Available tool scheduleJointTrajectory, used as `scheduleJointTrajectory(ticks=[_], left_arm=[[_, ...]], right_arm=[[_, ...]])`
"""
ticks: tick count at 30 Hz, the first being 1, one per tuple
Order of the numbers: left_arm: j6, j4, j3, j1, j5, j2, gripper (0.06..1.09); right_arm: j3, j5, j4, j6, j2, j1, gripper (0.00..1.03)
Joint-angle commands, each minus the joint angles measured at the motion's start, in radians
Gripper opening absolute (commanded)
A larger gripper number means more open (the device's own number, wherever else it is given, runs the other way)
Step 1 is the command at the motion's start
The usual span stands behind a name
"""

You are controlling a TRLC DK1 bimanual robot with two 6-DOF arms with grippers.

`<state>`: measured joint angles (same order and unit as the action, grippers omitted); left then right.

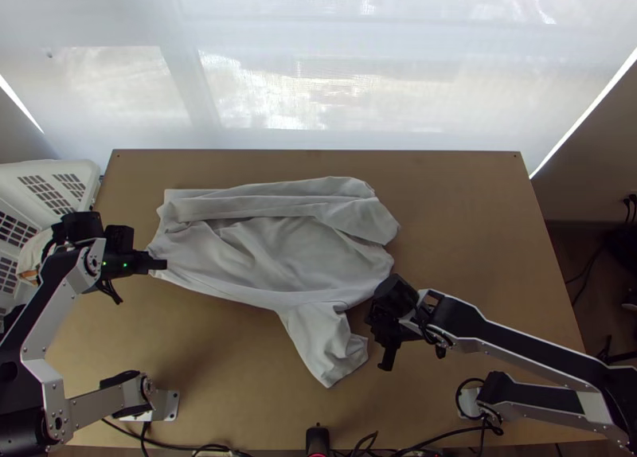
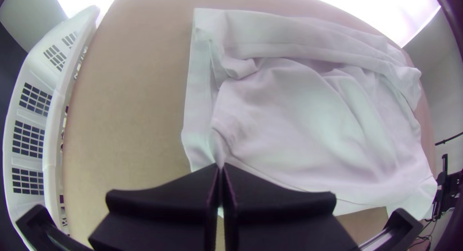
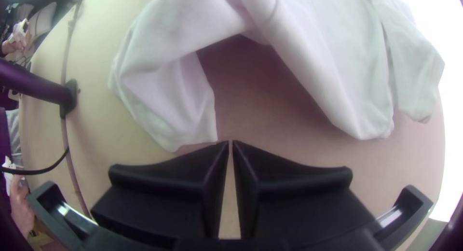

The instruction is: Fold the t-shirt

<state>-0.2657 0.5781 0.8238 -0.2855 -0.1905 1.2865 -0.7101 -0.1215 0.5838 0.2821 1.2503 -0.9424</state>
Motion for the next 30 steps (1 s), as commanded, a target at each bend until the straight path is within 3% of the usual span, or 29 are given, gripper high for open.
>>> scheduleJointTrajectory(ticks=[1,5,7,24,30], left_arm=[[0.010,0.002,-0.005,0.011,0.000,-0.009,0.09],[0.011,0.002,-0.011,0.012,0.000,-0.015,0.09],[0.010,0.002,-0.017,0.012,0.002,-0.016,0.09],[0.005,-0.006,-0.025,0.012,0.002,-0.010,0.09],[-0.004,-0.009,-0.018,0.005,0.003,-0.003,0.09]], right_arm=[[-0.015,-0.001,0.013,-0.009,-0.006,-0.022,0.30],[-0.031,-0.001,0.039,-0.026,-0.003,-0.035,0.76],[-0.034,-0.003,0.040,-0.032,0.003,-0.052,0.82],[-0.077,-0.007,-0.036,-0.026,0.112,-0.096,0.81],[-0.051,-0.032,-0.052,-0.011,0.124,-0.110,0.54]])
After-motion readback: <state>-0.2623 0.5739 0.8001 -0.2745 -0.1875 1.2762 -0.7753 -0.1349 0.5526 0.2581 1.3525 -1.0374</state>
